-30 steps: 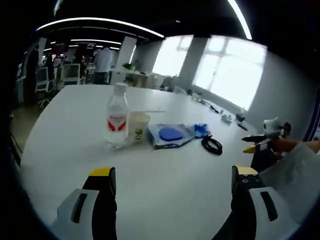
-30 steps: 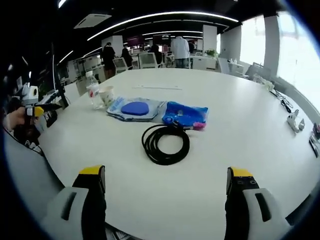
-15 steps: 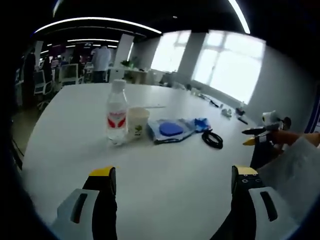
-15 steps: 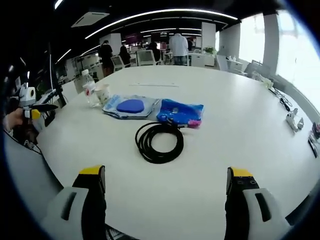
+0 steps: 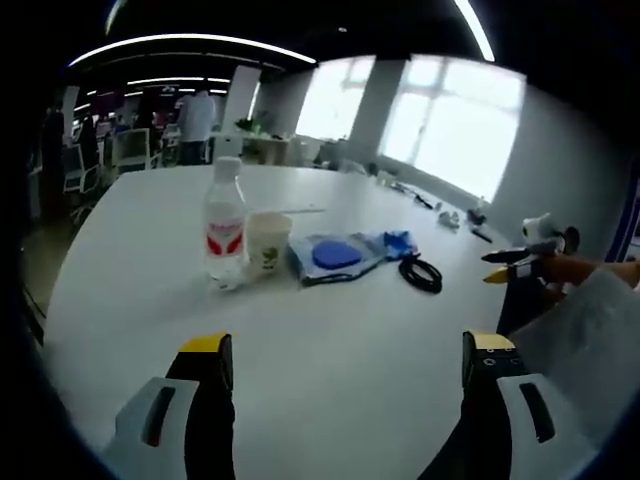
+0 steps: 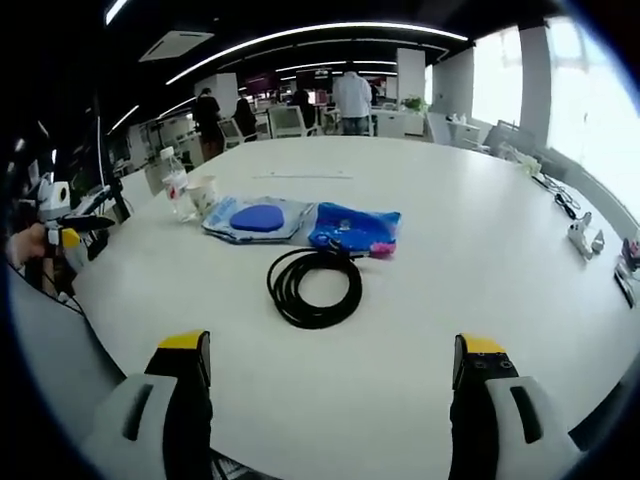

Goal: Arrange the tabletop items into an orderly group along one side of the table until the central work area is clear of visible clutter.

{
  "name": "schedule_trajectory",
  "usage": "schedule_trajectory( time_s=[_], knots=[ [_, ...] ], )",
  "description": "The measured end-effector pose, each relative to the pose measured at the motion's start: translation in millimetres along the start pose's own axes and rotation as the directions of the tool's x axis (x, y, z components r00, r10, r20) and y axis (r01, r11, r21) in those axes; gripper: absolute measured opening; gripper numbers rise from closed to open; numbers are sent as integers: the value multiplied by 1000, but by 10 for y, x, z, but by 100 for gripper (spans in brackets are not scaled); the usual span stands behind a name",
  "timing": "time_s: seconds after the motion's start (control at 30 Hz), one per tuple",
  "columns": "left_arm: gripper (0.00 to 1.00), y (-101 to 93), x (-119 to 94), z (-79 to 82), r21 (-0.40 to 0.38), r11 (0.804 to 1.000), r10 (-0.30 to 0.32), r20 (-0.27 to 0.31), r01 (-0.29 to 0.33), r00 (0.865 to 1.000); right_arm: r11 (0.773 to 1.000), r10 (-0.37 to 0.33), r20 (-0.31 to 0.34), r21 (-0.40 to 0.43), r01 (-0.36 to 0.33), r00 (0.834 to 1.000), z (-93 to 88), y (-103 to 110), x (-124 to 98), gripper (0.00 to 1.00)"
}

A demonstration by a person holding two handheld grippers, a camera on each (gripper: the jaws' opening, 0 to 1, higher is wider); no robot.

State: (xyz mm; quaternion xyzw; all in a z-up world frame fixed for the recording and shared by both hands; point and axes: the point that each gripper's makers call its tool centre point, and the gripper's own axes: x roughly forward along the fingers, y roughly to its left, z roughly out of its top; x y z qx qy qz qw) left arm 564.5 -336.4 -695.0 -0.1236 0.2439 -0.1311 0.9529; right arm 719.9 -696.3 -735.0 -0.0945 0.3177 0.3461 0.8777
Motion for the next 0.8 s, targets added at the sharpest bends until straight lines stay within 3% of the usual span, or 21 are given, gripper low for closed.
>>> schedule_trajectory(
  time_s=[0.8],
  knots=[
    [97,31,-4,-25,-26,1000,9,-2,-9,1000,1000,8,-6,5,-8,1000,-46,123,1,100]
  ],
)
